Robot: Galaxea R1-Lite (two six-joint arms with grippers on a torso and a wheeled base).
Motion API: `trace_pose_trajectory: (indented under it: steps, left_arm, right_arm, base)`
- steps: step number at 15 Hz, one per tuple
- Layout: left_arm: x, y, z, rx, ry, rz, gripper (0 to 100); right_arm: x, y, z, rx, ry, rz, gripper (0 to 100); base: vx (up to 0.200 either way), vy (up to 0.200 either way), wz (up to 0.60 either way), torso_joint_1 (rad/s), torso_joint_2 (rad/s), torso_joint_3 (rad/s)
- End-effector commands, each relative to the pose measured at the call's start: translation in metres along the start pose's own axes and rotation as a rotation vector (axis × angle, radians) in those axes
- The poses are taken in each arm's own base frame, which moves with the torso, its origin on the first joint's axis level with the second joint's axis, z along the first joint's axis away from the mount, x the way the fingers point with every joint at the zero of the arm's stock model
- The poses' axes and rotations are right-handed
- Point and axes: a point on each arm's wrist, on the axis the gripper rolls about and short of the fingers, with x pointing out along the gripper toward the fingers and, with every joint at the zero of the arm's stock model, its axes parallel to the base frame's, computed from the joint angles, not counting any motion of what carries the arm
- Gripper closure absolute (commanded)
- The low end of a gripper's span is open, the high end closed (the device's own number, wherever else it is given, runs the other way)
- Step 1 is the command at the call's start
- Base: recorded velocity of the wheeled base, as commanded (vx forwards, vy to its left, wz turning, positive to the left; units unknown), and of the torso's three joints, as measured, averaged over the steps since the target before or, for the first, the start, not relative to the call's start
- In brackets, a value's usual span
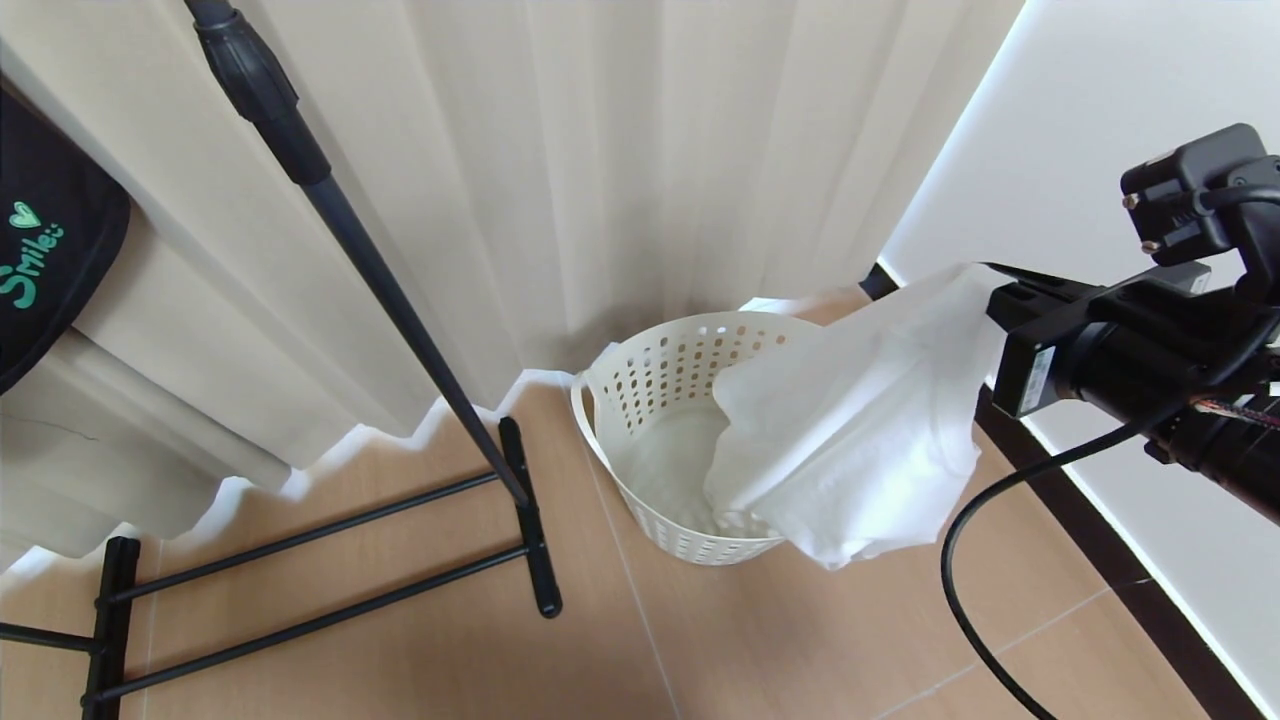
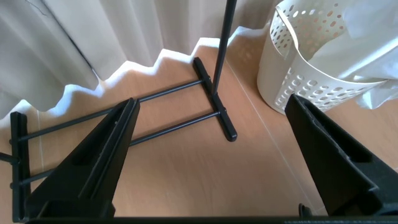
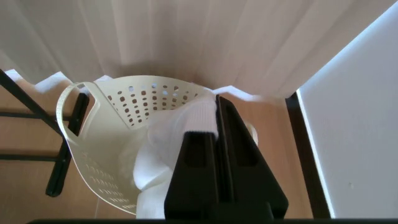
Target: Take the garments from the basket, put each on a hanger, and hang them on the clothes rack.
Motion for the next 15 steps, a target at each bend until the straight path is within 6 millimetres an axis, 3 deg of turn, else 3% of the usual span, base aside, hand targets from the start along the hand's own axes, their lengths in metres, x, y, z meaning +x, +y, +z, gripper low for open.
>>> trace_pose_trajectory:
  steps: [1, 6, 15]
  left_arm:
    - [0.000, 0.000, 0.000, -0.001, 0.001, 0.000, 0]
    - [0.000, 0.000, 0.000, -0.004, 0.000, 0.006, 0]
    - [0.000, 0.000, 0.000, -0.005, 0.000, 0.005, 0]
  right_arm:
    - [-0.008, -0.004, 0.004, 0.005, -0.019, -0.009, 100]
    - [-0.011, -0.002, -0.008, -0.006, 0.018, -0.003, 100]
    - [-0.009, -0.004, -0.011, -0.010, 0.030, -0.014, 100]
  base:
    - [0.000, 0.000, 0.00, 0.000, 0.00, 0.000]
    - [0.000, 0.000, 0.00, 0.000, 0.00, 0.048]
    - [0.000, 0.000, 0.00, 0.002, 0.00, 0.198]
